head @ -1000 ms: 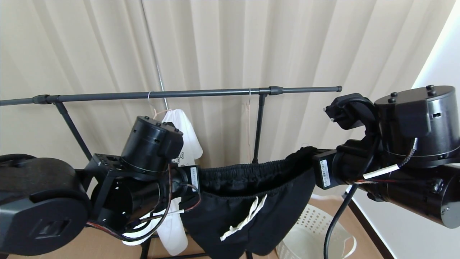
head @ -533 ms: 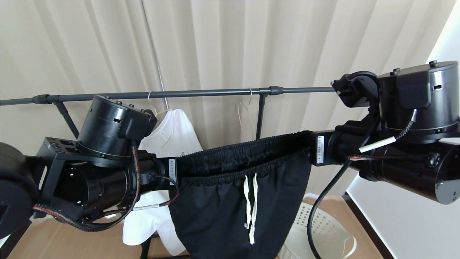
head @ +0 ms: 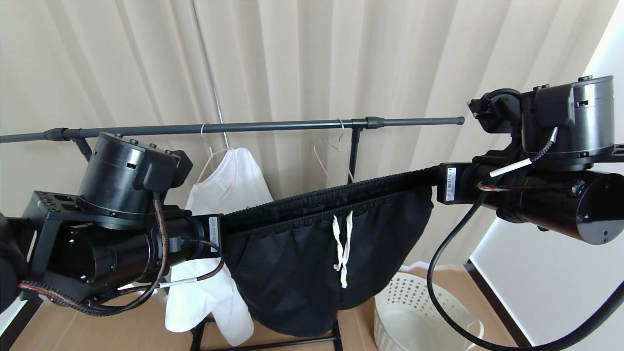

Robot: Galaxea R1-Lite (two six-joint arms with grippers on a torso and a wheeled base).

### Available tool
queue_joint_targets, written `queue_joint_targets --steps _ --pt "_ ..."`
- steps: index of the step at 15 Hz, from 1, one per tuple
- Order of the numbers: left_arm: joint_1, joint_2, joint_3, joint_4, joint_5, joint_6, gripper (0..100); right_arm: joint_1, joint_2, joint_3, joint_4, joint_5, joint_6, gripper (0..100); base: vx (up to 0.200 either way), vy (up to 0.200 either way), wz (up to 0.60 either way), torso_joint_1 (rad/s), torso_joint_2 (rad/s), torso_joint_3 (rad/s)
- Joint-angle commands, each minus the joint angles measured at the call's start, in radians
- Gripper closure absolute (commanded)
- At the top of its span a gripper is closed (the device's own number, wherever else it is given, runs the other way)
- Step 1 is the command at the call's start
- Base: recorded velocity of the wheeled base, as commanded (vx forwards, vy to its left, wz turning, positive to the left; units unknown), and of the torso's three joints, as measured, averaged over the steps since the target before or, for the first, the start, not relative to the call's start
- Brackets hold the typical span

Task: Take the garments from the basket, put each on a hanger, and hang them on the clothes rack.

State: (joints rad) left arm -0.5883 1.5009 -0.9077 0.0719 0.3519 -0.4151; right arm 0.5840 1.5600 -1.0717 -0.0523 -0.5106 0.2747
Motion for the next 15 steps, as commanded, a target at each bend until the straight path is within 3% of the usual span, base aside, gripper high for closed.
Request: queue_joint_targets --steps 1,4,6,9,10,12,15 --pt "-0.005 -0.001 0.004 -0.001 0.002 0.004 100 -0.003 -0.001 0.007 0.0 -0.005 -0.005 100 0.0 0.0 0.0 0.0 0.0 0.0" --pt "-0.007 0.007 -0.028 -0.049 -0.005 0.09 100 0.046 -0.047 0.062 0.002 -0.009 -0.058 100 0.0 0.0 0.0 0.0 0.0 0.0" --pt "-0.005 0.068 -0.096 -0.129 -0.008 0.119 100 0.111 -0.098 0.118 0.011 -0.009 -0.114 100 0.0 0.0 0.0 0.0 0.0 0.0" --pt "-0.005 0.148 -0.208 -0.147 -0.025 0.121 100 0.161 -0.138 0.182 0.012 -0.002 -0.18 100 0.0 0.0 0.0 0.0 0.0 0.0" --pt "-0.005 0.19 -0.306 -0.149 -0.1 0.121 100 0.211 -0.144 0.216 0.012 0.0 -0.207 100 0.0 0.0 0.0 0.0 0.0 0.0" --pt "-0.004 0.228 -0.382 -0.15 -0.172 0.118 100 0.27 -0.159 0.231 0.014 0.001 -0.209 100 0.0 0.0 0.0 0.0 0.0 0.0" --pt "-0.004 0.323 -0.474 -0.188 -0.195 0.118 100 0.35 -0.159 0.26 0.011 0.012 -0.204 100 0.0 0.0 0.0 0.0 0.0 0.0"
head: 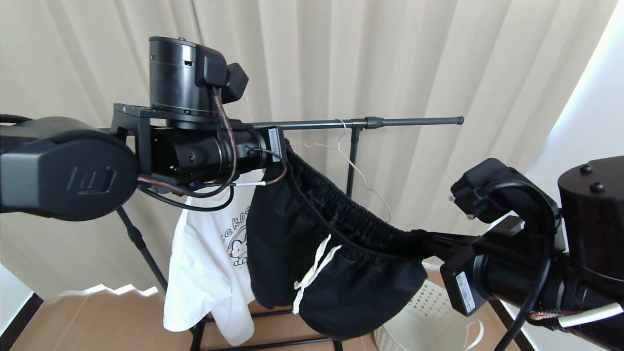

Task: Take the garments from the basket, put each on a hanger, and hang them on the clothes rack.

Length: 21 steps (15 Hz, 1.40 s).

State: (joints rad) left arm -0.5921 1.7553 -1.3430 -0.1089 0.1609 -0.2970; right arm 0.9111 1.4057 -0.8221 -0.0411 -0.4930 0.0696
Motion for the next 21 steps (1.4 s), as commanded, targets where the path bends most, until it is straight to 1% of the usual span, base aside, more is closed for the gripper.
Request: queue_joint_targets --steps 1,3,5,6,7,8,9,13,14,16,17,18,19,20,21 --pt "0.0 0.107 -0.079 -0.035 -0.006 -0.002 100 0.077 -0.024 0.029 -0.01 0.068 0.001 100 0.0 0.0 0.0 0.0 0.0 0.0" --pt "0.0 0.136 -0.107 -0.071 -0.017 -0.002 100 0.178 -0.021 0.038 -0.017 0.091 0.015 100 0.0 0.0 0.0 0.0 0.0 0.0" --pt "0.0 0.147 -0.111 -0.094 -0.055 -0.002 100 0.193 0.006 0.029 -0.031 0.102 0.062 100 0.0 0.0 0.0 0.0 0.0 0.0" --pt "0.0 0.151 -0.113 -0.109 -0.101 -0.002 100 0.223 0.039 0.021 -0.122 0.136 0.128 100 0.0 0.0 0.0 0.0 0.0 0.0" --pt "0.0 0.156 -0.114 -0.109 -0.115 -0.002 100 0.227 0.056 0.029 -0.184 0.139 0.151 100 0.0 0.0 0.0 0.0 0.0 0.0" --pt "0.0 0.154 -0.114 -0.109 -0.116 -0.001 100 0.229 0.07 0.037 -0.232 0.139 0.157 100 0.0 0.0 0.0 0.0 0.0 0.0" --pt "0.0 0.153 -0.114 -0.109 -0.116 -0.002 100 0.23 0.068 0.038 -0.246 0.14 0.159 100 0.0 0.0 0.0 0.0 0.0 0.0" --pt "0.002 0.15 -0.113 -0.109 -0.118 -0.001 100 0.229 0.071 0.052 -0.234 0.125 0.142 100 0.0 0.0 0.0 0.0 0.0 0.0" --pt "0.002 0.148 -0.113 -0.107 -0.118 -0.001 100 0.223 0.065 0.066 -0.229 0.122 0.119 100 0.0 0.0 0.0 0.0 0.0 0.0" --pt "0.003 0.121 -0.094 -0.1 -0.115 0.002 100 0.158 0.053 0.138 -0.22 0.083 -0.031 100 0.0 0.0 0.0 0.0 0.0 0.0" --pt "0.005 0.112 -0.084 -0.098 -0.113 0.002 100 0.14 0.053 0.152 -0.22 0.071 -0.062 100 0.0 0.0 0.0 0.0 0.0 0.0" --pt "0.006 0.081 -0.05 -0.097 -0.11 0.015 100 0.091 0.064 0.163 -0.227 0.037 -0.111 100 0.0 0.0 0.0 0.0 0.0 0.0" --pt "0.006 0.058 -0.015 -0.097 -0.109 0.042 100 0.049 0.09 0.149 -0.235 0.005 -0.111 100 0.0 0.0 0.0 0.0 0.0 0.0" --pt "0.011 0.024 0.036 -0.097 -0.107 0.076 100 -0.014 0.136 0.112 -0.257 -0.038 -0.108 100 0.0 0.0 0.0 0.0 0.0 0.0" --pt "0.011 0.01 0.054 -0.097 -0.107 0.084 100 -0.041 0.159 0.093 -0.27 -0.053 -0.105 100 0.0 0.0 0.0 0.0 0.0 0.0"
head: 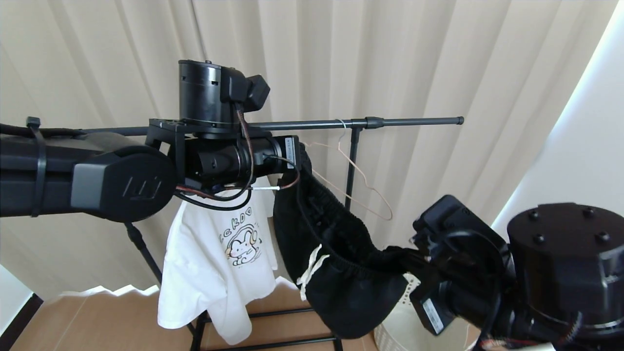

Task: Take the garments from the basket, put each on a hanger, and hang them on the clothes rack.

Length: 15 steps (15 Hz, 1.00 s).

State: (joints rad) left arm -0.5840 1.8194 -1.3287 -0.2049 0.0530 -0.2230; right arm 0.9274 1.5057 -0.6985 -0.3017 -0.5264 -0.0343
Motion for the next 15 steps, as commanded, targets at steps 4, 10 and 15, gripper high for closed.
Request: queue_joint_targets --steps 4,10,15 --pt "-0.003 -0.141 0.195 0.042 0.034 0.073 100 -0.19 0.202 -0.113 -0.189 -0.06 0.062 100 0.0 0.0 0.0 0.0 0.0 0.0" --pt "-0.123 -0.215 0.448 0.078 0.064 0.077 100 -0.196 0.383 -0.388 -0.263 -0.113 0.323 100 0.0 0.0 0.0 0.0 0.0 0.0" --pt "-0.313 -0.207 0.542 0.067 0.076 -0.012 100 -0.194 0.447 -0.507 -0.257 -0.13 0.435 100 0.0 0.0 0.0 0.0 0.0 0.0"
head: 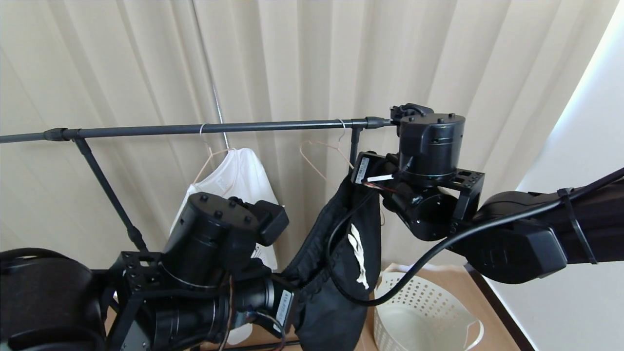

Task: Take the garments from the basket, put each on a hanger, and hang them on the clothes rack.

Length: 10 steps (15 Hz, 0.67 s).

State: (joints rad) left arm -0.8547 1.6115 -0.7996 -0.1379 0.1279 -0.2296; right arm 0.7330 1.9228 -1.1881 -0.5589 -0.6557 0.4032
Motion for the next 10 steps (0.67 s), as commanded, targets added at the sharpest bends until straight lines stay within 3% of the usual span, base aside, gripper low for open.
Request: queue_joint_targets --steps 1,2,3,5,10 --pt "-0.086 0.016 -0.01 -0.003 0.003 -0.07 100 0.008 0.035 -0.022 0.001 -0.001 0.013 100 0.0 0.0 0.0 0.0 0.0 0.0" --pt "-0.144 0.062 -0.063 -0.012 0.021 -0.206 100 0.034 0.035 -0.024 0.001 -0.001 0.026 100 0.0 0.0 0.0 0.0 0.0 0.0" --pt "-0.172 0.097 -0.093 -0.014 0.039 -0.266 100 0.042 0.035 -0.028 0.002 -0.001 0.034 100 0.0 0.0 0.0 0.0 0.0 0.0" --pt "-0.199 0.143 -0.121 -0.014 0.091 -0.286 100 0.052 0.032 -0.028 0.002 -0.001 0.039 100 0.0 0.0 0.0 0.0 0.0 0.0" --pt "-0.201 0.125 -0.147 -0.011 0.099 -0.286 100 0.051 0.032 -0.024 0.005 -0.001 0.039 100 0.0 0.0 0.0 0.0 0.0 0.0"
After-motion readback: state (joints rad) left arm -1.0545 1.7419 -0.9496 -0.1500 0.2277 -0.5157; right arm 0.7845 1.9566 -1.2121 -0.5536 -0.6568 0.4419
